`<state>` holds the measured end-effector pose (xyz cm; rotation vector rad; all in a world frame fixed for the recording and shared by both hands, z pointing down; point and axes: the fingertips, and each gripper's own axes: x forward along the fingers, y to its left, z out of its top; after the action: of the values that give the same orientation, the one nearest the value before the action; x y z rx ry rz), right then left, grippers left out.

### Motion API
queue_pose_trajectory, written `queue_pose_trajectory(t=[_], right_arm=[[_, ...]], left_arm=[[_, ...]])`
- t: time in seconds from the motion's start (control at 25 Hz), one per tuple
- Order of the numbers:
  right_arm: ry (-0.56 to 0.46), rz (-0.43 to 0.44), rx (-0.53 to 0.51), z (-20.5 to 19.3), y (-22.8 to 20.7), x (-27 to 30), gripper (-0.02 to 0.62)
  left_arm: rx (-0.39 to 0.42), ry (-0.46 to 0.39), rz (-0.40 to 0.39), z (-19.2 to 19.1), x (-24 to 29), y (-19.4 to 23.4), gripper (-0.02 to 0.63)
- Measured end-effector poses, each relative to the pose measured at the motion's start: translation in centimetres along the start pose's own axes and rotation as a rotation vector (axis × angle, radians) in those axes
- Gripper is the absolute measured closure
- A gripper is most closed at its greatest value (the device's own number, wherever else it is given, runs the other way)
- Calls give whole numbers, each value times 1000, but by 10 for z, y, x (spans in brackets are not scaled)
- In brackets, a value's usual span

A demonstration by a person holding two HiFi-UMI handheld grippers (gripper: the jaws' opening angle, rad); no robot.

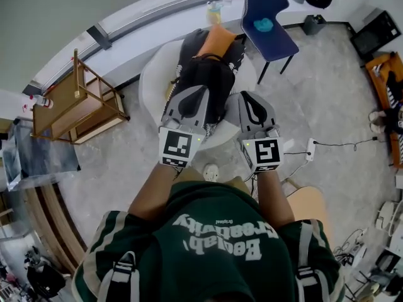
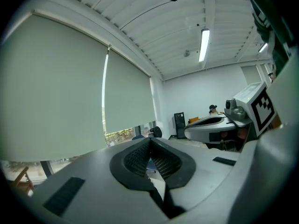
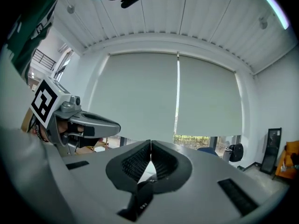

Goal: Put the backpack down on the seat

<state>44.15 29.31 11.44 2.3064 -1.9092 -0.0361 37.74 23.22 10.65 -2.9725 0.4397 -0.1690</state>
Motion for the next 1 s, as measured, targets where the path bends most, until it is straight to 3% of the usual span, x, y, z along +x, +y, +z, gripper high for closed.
queue_pose_trajectory(t=[0.24, 0.44, 1.0], right_arm=[[-31, 14, 0, 13, -12, -22, 561], [-49, 70, -7, 11, 9, -24, 561], [-109, 83, -17, 26, 8, -29, 561]], left_arm=[[34, -14, 13, 15, -1, -17, 589], [47, -12, 25, 11, -10, -15, 589], [72, -6, 25, 15, -16, -19, 589]])
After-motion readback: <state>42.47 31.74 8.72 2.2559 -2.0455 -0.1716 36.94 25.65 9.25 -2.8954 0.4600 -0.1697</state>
